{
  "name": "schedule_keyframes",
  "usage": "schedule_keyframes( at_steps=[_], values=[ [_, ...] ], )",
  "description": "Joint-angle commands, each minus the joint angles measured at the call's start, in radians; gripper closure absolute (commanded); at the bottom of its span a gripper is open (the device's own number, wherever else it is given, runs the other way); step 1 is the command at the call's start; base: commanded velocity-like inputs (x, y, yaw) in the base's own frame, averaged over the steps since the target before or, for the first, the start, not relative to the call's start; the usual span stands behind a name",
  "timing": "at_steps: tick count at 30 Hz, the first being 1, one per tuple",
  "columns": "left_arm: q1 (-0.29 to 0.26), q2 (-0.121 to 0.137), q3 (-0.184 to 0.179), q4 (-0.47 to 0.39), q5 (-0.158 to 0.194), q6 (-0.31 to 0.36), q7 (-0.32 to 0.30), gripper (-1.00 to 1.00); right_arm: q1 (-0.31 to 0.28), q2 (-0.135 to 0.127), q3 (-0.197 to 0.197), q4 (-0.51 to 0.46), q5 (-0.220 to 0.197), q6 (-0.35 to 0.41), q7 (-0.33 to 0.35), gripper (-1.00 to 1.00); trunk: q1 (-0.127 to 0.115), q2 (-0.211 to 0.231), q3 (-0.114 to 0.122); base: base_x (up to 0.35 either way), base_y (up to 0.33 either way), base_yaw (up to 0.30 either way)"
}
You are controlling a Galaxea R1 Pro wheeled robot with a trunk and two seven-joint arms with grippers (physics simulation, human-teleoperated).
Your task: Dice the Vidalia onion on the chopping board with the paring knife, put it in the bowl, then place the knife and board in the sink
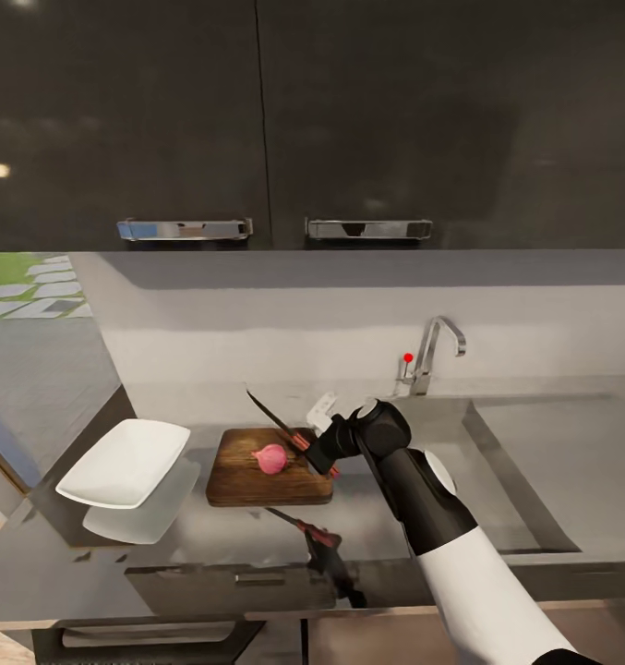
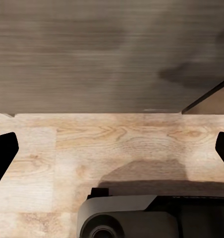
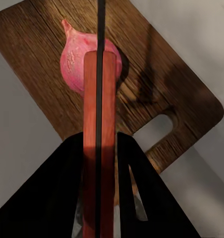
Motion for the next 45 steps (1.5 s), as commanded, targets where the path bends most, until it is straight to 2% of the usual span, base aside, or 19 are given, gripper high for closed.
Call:
schedule_keyframes(
  at_steps=[1, 3, 7, 12, 45],
  values=[
    [-0.001, 0.001, -0.008, 0.000, 0.007, -0.003, 0.004, -1.00, -0.001, 0.000, 0.000, 0.017, 0.009, 0.004, 0.011, 1.00, 0.001, -0.002, -0.002, -0.006, 0.000, 0.000],
    [-0.001, 0.001, -0.008, 0.000, 0.007, -0.003, 0.004, -1.00, -0.001, 0.000, 0.000, 0.026, 0.006, 0.004, 0.012, 1.00, 0.001, -0.002, -0.002, -0.004, 0.000, 0.000],
    [-0.001, 0.001, -0.008, 0.000, 0.007, -0.003, 0.004, -1.00, -0.001, 0.000, 0.000, 0.037, -0.034, 0.004, 0.010, 1.00, 0.001, -0.002, -0.002, -0.001, 0.000, 0.000],
    [-0.001, 0.001, -0.008, 0.000, 0.007, -0.003, 0.004, -1.00, -0.001, 0.000, 0.000, 0.039, -0.057, 0.004, 0.009, 1.00, 0.001, -0.002, -0.002, -0.035, 0.000, 0.000],
    [-0.001, -0.001, -0.008, 0.000, 0.006, -0.003, 0.003, -1.00, -0.001, 0.000, 0.000, 0.040, -0.060, 0.003, 0.009, 1.00, 0.001, -0.002, -0.002, -0.014, -0.034, 0.000]
  ],
)
